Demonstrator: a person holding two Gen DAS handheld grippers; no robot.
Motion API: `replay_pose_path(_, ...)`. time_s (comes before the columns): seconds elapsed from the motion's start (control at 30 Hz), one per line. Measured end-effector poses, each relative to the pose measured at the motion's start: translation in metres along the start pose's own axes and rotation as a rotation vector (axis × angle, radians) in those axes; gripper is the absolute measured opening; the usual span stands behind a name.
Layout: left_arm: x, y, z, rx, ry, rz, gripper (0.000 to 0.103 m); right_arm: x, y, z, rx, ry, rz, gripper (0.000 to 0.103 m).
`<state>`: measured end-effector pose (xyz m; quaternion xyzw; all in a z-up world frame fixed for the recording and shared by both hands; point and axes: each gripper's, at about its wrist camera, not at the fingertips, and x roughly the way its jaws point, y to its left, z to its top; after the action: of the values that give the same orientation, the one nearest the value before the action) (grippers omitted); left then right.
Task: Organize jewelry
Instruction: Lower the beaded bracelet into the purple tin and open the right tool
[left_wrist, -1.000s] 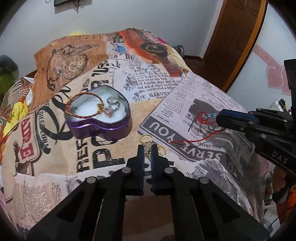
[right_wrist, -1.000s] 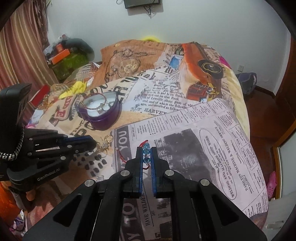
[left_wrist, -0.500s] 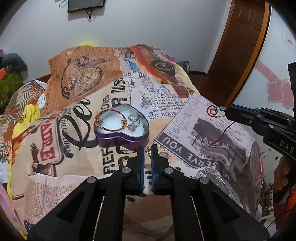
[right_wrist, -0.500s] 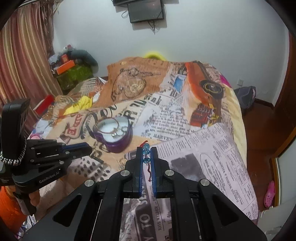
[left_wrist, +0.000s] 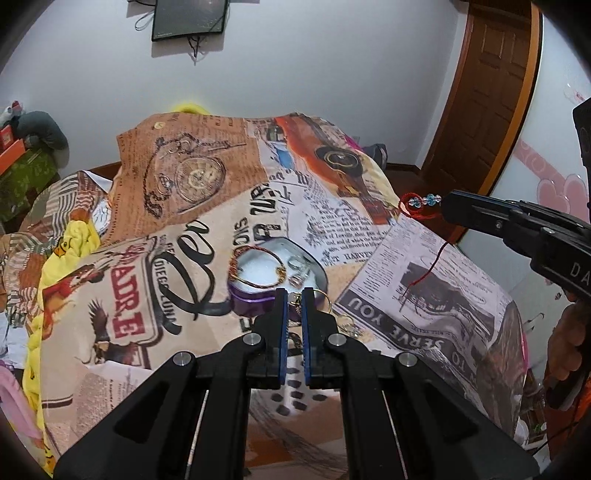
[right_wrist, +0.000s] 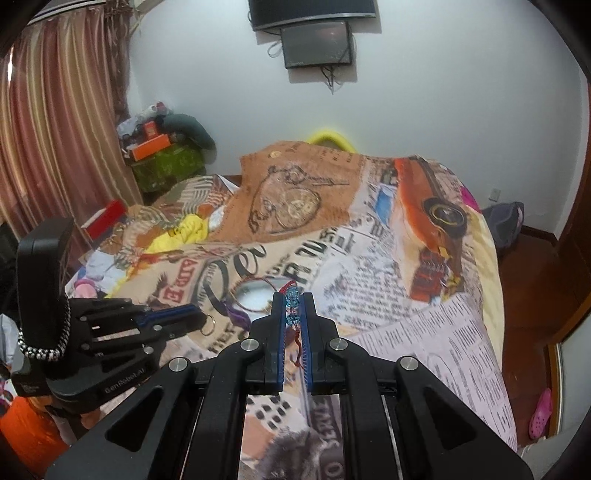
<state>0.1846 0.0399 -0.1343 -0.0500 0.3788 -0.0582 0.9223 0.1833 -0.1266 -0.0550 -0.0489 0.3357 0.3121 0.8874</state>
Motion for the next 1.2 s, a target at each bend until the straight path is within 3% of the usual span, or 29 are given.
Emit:
replay_pose_path(0.6,0.017,0.036,0.018,-0.032,-0.029,0.017,0.005,0.039,0.021,0.034,-0.005,-0.032,0.059,0.007)
replay_pose_path(1.2,0.075,0.047,0.022,-0.007,0.054,0.018,0.005,0.105,0.024,0.033,-0.018,0.099,0.099,0.007)
